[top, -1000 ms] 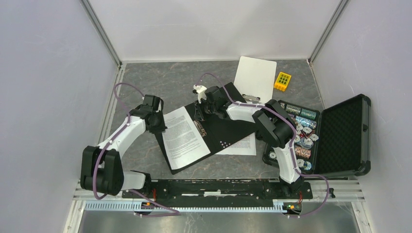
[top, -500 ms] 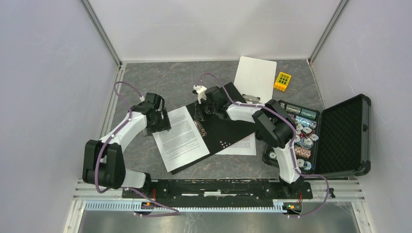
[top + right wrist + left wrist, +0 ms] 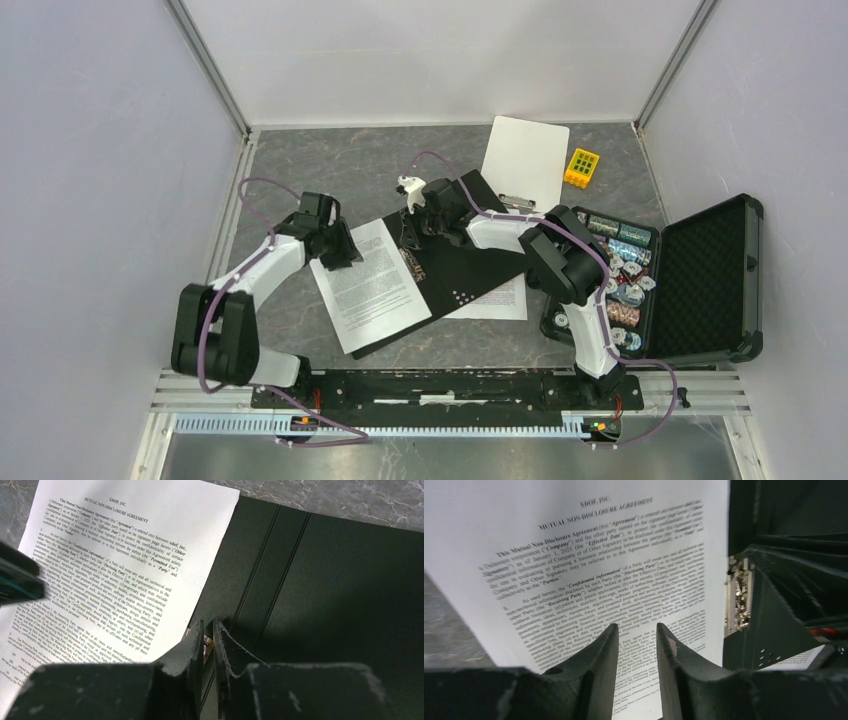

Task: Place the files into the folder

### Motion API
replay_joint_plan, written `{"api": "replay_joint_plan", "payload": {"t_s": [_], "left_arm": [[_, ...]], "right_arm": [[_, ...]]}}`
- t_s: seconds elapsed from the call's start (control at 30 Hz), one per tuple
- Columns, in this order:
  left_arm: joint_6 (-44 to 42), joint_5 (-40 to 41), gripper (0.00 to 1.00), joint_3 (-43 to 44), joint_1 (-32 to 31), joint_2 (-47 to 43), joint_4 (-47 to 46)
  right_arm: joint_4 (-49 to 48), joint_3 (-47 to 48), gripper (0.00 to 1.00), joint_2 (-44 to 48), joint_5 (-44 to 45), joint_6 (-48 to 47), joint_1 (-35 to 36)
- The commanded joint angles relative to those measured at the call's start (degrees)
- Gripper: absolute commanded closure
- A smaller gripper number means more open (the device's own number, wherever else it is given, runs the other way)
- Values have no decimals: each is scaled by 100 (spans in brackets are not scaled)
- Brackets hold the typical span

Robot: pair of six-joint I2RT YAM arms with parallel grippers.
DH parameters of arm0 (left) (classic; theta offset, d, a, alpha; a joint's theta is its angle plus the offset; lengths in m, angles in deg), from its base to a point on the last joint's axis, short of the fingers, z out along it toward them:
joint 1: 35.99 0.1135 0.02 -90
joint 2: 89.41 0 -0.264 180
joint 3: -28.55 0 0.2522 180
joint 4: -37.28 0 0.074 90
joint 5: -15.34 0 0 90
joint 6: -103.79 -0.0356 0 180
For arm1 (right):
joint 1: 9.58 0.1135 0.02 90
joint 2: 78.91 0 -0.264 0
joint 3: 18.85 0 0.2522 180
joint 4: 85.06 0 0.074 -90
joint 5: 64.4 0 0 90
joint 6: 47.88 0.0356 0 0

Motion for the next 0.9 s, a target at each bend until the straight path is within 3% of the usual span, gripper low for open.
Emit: {"api": "replay_joint_plan", "payload": {"t_s": [0.0, 0.33, 0.5, 0.63, 0.87], "left_arm": [[548, -560, 61, -350, -46, 634, -820], [503, -91, 67, -483, -59, 1334, -806], [479, -14, 68, -487, -59, 1339, -806], [463, 24, 68, -494, -60, 1336, -808], [465, 37, 68, -496, -60, 1360, -806]], "right_arm": [[259, -153, 84, 21, 91, -90, 1], [211, -470, 89, -144, 67, -70, 0], [235, -539, 92, -178, 97, -175, 9], [334, -547, 100, -259, 121, -273, 12], [323, -556, 100, -382, -3, -424, 34]]}}
